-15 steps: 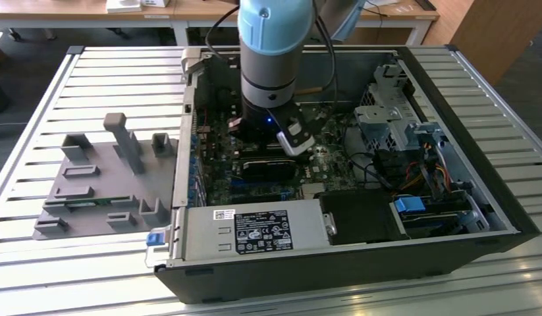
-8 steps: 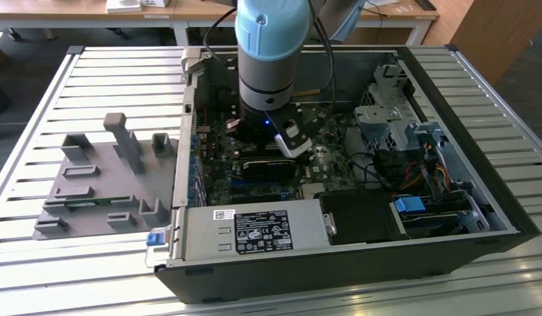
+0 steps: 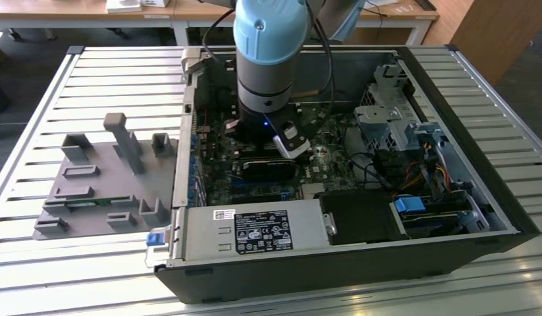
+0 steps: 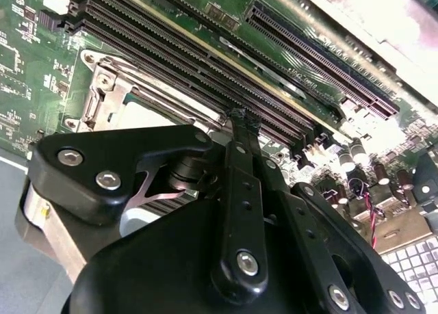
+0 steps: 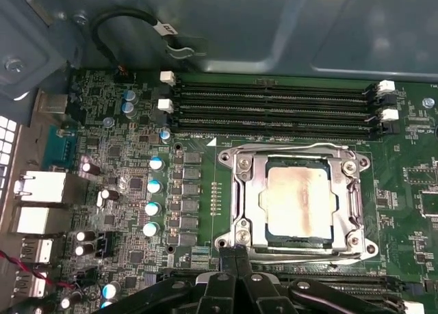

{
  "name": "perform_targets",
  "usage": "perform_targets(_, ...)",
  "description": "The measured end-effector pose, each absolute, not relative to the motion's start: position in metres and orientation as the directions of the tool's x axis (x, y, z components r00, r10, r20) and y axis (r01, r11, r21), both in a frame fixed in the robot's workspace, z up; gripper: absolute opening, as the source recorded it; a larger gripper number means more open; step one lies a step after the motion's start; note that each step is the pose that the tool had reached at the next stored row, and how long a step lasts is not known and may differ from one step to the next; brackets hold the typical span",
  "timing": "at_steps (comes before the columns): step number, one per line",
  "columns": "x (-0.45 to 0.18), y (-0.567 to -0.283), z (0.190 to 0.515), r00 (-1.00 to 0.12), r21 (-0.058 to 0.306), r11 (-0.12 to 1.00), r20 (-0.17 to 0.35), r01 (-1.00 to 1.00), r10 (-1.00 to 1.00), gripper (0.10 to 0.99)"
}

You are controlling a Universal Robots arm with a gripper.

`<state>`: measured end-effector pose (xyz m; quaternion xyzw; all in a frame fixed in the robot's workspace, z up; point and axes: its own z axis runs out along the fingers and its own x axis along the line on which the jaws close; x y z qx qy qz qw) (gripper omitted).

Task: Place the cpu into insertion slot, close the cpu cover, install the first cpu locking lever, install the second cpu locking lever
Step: 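Install the second cpu locking lever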

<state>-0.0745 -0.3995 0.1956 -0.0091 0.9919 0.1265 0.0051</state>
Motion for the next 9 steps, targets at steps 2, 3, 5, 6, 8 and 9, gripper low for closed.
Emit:
perform_targets(2, -0.0747, -0.3995, 0.195, -1.0, 0.253, 0.967, -0.012, -0.019, -0.017, 0.106)
perform_targets(3, -0.0748, -0.3995, 0.1947, -1.0, 0.254, 0.967, -0.012, -0.019, -0.017, 0.106)
perform_targets(5, -0.0751, -0.3995, 0.1943, -1.0, 0.257, 0.966, -0.012, -0.019, -0.017, 0.106)
perform_targets(6, -0.0752, -0.3995, 0.1942, -1.0, 0.258, 0.966, -0.012, -0.019, -0.017, 0.106)
perform_targets(8, -0.0755, -0.3995, 0.1938, -1.0, 0.262, 0.965, -0.013, -0.019, -0.017, 0.106)
perform_targets(9, -0.0757, -0.3995, 0.1937, -1.0, 0.263, 0.965, -0.013, -0.019, -0.016, 0.106)
